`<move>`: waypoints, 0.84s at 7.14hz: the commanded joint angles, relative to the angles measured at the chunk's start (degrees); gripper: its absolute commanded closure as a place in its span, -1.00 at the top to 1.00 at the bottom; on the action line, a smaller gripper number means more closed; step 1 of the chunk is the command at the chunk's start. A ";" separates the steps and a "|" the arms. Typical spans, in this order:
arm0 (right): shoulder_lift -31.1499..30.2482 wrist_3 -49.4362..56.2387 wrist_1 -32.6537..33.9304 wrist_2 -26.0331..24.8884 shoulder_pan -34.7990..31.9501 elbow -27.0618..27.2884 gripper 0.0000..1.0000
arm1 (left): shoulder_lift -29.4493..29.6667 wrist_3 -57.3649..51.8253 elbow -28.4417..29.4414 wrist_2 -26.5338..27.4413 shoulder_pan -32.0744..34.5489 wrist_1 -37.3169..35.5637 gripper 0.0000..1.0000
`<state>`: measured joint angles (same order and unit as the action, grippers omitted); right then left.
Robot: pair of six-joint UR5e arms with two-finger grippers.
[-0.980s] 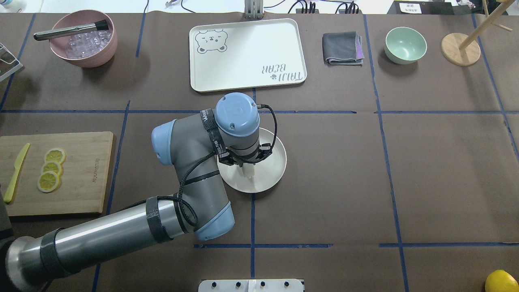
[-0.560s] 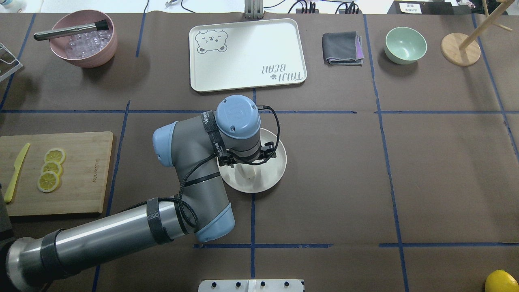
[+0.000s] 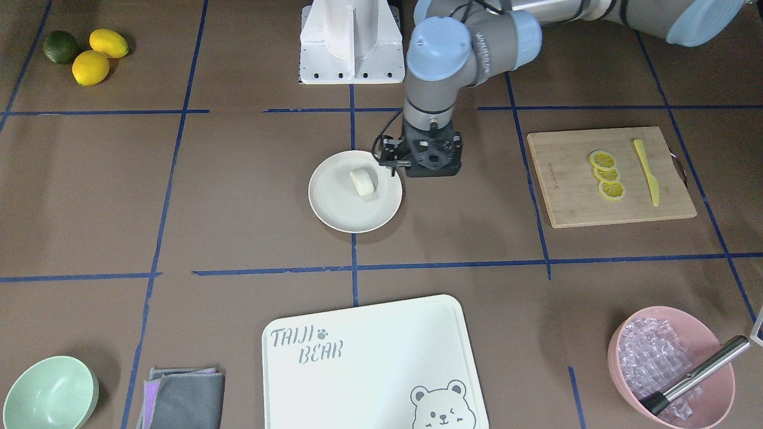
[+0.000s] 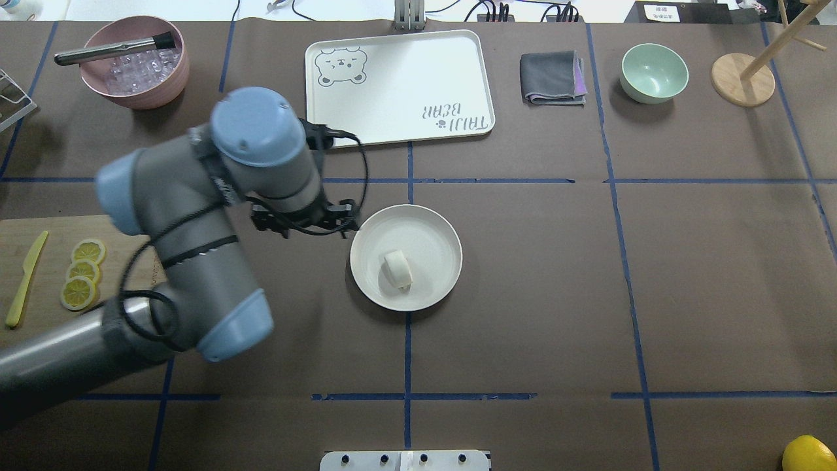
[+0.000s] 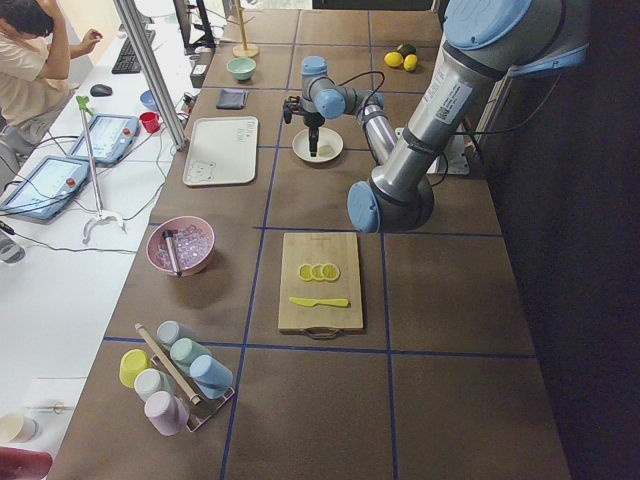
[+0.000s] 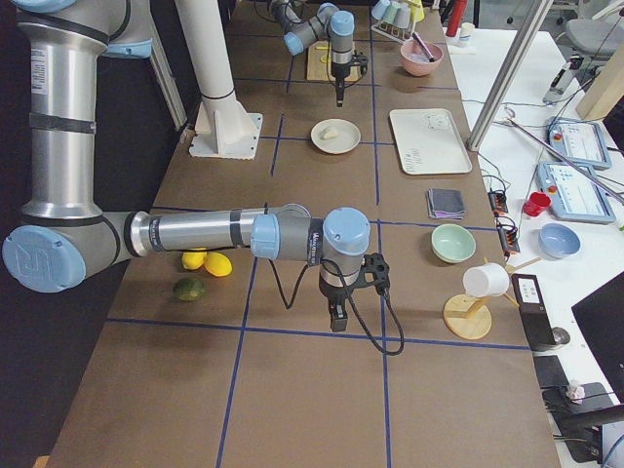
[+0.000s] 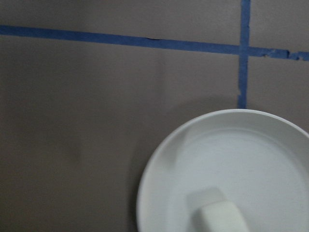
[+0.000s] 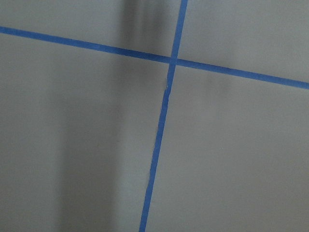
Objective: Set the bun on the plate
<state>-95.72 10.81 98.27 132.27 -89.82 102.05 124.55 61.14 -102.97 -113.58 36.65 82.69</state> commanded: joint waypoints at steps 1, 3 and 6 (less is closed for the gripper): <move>0.00 0.00 0.00 0.00 0.00 -0.10 0.99 | -15.50 -18.26 -9.59 -7.58 11.02 -1.30 1.00; 0.00 0.00 0.00 0.00 0.00 -0.10 0.99 | -28.16 -41.32 -10.85 -15.48 26.37 -0.95 1.00; 0.00 0.00 0.00 0.00 0.00 -0.01 0.99 | -38.74 -61.90 -4.37 -20.53 45.84 -0.52 1.00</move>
<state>-95.72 10.81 98.26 132.28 -89.82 102.03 90.11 5.38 -110.13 -132.60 75.78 81.56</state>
